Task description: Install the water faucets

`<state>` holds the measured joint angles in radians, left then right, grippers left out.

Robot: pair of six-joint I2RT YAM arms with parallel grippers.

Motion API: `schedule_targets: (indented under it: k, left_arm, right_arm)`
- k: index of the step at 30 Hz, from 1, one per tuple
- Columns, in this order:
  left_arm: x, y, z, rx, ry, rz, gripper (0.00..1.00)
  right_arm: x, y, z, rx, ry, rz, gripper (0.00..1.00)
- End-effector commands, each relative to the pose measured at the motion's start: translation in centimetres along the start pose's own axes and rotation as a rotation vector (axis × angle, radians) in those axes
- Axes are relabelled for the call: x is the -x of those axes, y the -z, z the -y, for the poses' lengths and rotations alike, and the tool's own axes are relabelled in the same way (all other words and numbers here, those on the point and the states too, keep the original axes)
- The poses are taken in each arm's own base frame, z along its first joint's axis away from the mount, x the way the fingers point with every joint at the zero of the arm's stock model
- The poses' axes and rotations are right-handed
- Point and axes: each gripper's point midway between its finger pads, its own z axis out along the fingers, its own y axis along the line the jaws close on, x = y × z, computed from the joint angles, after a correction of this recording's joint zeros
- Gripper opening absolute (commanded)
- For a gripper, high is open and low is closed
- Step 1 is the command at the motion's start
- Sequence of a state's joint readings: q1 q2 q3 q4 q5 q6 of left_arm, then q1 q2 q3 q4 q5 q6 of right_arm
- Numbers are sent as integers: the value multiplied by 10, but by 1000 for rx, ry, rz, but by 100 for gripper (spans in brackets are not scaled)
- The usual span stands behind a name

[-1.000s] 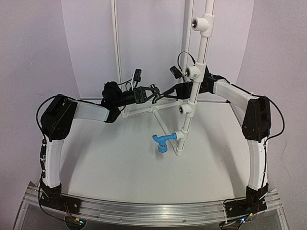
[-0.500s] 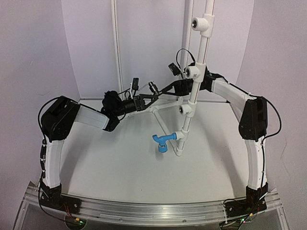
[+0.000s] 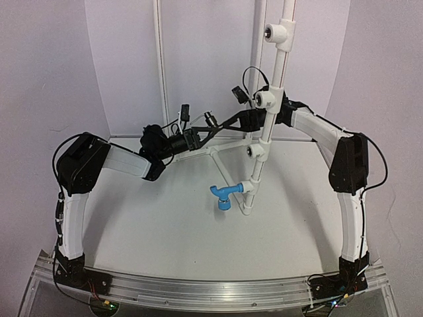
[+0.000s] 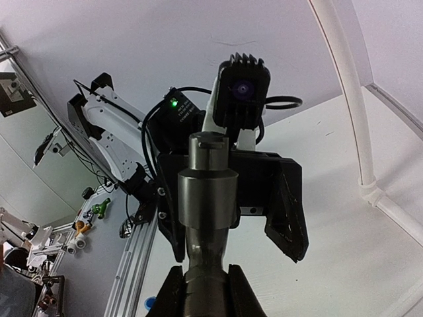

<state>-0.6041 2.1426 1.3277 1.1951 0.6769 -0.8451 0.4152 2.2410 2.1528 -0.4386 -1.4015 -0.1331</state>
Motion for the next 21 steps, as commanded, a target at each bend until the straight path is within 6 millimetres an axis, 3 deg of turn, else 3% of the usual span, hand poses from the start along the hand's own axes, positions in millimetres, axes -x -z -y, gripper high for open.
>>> schedule_targets:
  k: [1,6,21]
  left_arm:
    - [43,-10,39,-86,-94,82,70]
    - [47,-15,42,-107,-94,91,64]
    - [43,-17,49,-124,-78,42,21]
  right_arm:
    - [11,-1,-21,42,62,12,0]
    - [9,-5,-24,54,60,8,0]
    - [9,-5,-23,56,41,7,0]
